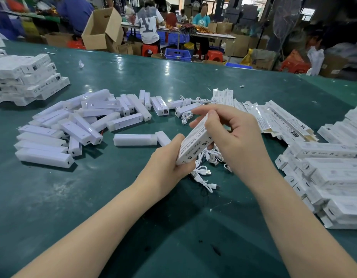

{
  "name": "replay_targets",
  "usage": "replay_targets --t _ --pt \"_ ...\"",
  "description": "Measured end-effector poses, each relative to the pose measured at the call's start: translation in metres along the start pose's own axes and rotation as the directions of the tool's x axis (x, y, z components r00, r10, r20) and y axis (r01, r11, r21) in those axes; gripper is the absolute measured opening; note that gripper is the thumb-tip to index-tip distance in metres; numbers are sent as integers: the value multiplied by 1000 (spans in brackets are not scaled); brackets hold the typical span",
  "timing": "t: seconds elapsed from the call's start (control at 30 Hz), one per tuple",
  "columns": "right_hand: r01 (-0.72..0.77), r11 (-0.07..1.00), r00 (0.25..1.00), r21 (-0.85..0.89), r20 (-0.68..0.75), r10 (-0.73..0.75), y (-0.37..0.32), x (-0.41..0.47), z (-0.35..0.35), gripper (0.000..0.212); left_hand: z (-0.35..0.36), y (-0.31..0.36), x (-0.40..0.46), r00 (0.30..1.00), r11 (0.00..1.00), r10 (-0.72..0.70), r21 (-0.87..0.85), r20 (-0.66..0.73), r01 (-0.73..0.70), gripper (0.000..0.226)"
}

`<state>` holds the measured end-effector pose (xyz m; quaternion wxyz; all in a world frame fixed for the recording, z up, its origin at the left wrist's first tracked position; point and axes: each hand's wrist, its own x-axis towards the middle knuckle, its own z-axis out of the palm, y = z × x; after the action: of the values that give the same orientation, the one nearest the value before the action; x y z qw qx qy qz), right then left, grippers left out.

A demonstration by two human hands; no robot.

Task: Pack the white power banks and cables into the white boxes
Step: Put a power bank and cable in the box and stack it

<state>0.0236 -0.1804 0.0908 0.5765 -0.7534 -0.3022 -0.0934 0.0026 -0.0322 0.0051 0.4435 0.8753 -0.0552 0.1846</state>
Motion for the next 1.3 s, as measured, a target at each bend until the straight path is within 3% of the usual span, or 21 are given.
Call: replay_targets --t 0.2,0.3,0.37,0.53,0.7,0.77,0.83,0.87,0.93,0.97,1.03,1.1,1.2,1.3 --pt "-18 998 999 -54 25 20 1 3 -5 29 2 0 1 1000 1000 10 17 -3 -10 30" --pt "96 966 994 -240 78 -79 2 0 0 35 -1 3 -1 1000 999 -1 -51 -10 0 18" --pt "159 916 986 -369 100 -131 1 -3 6 45 -3 7 -1 1000 996 9 -91 6 -8 23" --pt "203 848 979 -489 102 -176 2 -5 10 48 -5 12 -2 1000 992 28 -123 -1 -28 32" --pt "199 878 980 -436 100 -172 11 -3 13 46 -5 9 -3 1000 991 13 -130 -9 -14 25" --pt "118 937 993 -329 12 -121 18 1 10 39 -7 6 -2 1000 995 6 -103 26 -4 24" --pt "-31 984 991 -177 -134 7 28 6 4 35 -9 6 2 998 980 -46 -197 -47 36 16" --pt "-123 992 976 -39 -187 114 33 8 1 34 -11 8 5 982 930 -143 -358 -126 90 10" --pt "-282 923 924 264 -184 335 41 13 -4 37 -18 11 12 912 669 -378 -729 -163 147 32" --pt "-321 885 905 338 -166 392 44 15 -5 39 -22 11 15 887 537 -442 -832 -134 142 42" --pt "-354 866 898 354 -130 420 47 15 1 44 -27 13 17 849 395 -523 -904 -75 163 50" --pt "-348 886 914 308 -101 394 46 10 13 45 -25 14 15 809 353 -584 -920 -74 170 49" --pt "-262 951 954 161 -102 280 44 4 24 50 -22 14 15 775 398 -616 -905 -141 152 34" --pt "-133 981 981 141 -125 151 32 6 21 47 -21 13 15 813 379 -578 -906 -72 189 28"
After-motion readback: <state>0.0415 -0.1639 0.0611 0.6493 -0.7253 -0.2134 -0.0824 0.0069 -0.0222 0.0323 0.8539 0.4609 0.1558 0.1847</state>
